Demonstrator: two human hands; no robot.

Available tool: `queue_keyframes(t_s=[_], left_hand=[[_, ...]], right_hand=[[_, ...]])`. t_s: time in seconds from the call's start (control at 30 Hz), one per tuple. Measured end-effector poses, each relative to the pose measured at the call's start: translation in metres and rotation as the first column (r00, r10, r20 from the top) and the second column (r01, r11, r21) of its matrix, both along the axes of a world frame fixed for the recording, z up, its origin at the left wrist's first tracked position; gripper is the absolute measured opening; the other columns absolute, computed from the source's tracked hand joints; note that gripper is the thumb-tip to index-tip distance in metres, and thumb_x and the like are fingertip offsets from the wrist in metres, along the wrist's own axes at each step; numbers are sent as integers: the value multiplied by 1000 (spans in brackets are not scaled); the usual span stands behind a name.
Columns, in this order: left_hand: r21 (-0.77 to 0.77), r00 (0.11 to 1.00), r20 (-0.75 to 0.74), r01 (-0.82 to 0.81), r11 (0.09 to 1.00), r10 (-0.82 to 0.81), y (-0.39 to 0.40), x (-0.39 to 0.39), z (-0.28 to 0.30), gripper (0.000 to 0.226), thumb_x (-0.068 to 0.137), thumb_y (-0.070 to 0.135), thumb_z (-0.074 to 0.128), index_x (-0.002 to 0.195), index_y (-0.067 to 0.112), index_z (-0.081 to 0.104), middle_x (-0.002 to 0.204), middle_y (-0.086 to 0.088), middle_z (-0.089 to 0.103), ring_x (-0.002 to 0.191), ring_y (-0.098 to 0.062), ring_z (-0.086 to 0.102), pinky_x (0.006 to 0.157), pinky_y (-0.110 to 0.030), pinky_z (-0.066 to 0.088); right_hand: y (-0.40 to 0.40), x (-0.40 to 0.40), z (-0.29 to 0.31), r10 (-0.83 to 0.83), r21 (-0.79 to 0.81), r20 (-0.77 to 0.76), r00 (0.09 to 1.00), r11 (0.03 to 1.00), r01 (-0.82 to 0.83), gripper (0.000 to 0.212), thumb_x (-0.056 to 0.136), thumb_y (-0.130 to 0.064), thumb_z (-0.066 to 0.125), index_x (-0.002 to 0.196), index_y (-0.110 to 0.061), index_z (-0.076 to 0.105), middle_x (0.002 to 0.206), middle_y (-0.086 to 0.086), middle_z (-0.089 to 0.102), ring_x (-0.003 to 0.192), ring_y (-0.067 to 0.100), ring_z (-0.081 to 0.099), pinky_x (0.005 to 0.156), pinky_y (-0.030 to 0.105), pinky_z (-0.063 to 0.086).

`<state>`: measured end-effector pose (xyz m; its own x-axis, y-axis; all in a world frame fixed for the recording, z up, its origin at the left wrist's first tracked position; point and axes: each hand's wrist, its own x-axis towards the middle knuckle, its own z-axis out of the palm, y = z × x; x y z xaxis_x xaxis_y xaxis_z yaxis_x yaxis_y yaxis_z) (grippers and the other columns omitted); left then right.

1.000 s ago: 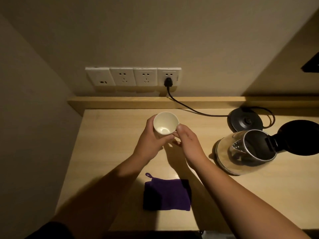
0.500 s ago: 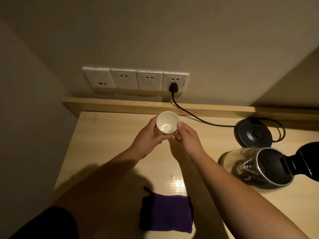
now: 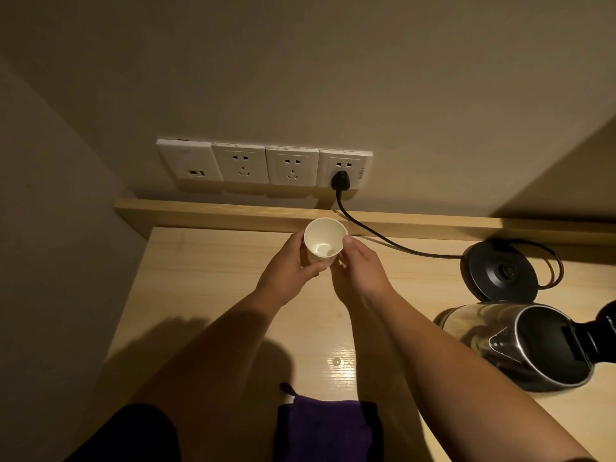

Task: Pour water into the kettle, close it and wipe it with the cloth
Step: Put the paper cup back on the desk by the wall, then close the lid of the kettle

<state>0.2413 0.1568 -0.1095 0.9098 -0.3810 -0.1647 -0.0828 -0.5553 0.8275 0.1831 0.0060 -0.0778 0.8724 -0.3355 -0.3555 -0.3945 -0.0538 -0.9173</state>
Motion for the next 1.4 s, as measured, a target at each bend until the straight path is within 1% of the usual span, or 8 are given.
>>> queue_keyframes(t_s=[0.13,0.3,0.4,0.53,0.67,0.8,1.03,1.4], left_hand=[[135,1000,18,-23,991,20,9,-10,-2,85,77,44,76,144,37,23,148,5,37,128,-16,43,94,-30,38],[389,972,222,-11,921,-82,37,-48,3,66,90,57,51,144,25,32,149,0,39,131,-21,41,100,-34,37],[535,913,344,1,845,-219,51,-76,14,61,93,58,41,143,23,36,147,-1,42,133,-22,40,106,-38,32],[662,845,396,8,750,-359,60,-111,30,61,92,59,38,141,22,39,143,-2,48,131,-24,43,108,-42,29],[728,794,404,20,685,-453,63,-136,44,60,92,57,40,140,21,40,143,-4,48,134,-26,39,112,-44,16],[754,769,389,51,655,-507,55,-149,60,63,93,58,34,144,21,36,149,-5,40,140,-26,29,112,-44,2],[733,719,387,140,665,-577,35,-171,80,64,96,55,29,150,21,24,156,-3,28,144,-24,18,113,-41,-6],[672,699,427,179,718,-574,-27,-226,92,60,97,49,31,149,20,25,155,-3,29,142,-21,22,116,-39,7]], right_hand=[[0,-4,4,-24,-122,-30,999,992,20,46,104,-49,30,133,-26,56,134,3,59,122,19,52,102,39,41],[-6,-32,16,-23,-376,-17,1000,926,15,46,103,-47,36,133,-19,56,134,3,60,122,21,54,93,33,42],[-7,-60,24,94,-594,-106,990,793,-139,48,101,-45,43,139,-18,51,144,5,53,131,25,47,104,40,40],[-1,-110,33,280,-769,-235,931,532,-354,51,101,-47,41,141,-17,49,145,5,50,134,23,42,110,39,35],[5,-156,39,337,-873,-294,894,287,-395,53,100,-49,37,141,-17,48,145,8,50,135,26,40,112,40,30],[3,-187,46,329,-903,-311,891,189,-385,56,100,-51,33,141,-17,48,146,9,50,138,30,37,115,44,27],[-12,-226,55,279,-923,-284,917,180,-341,54,99,-51,35,137,-16,52,141,10,55,135,30,42,112,45,31],[-76,-292,61,269,-924,-185,945,280,-261,46,98,-47,45,134,-20,54,132,4,59,123,22,51,106,39,40]])
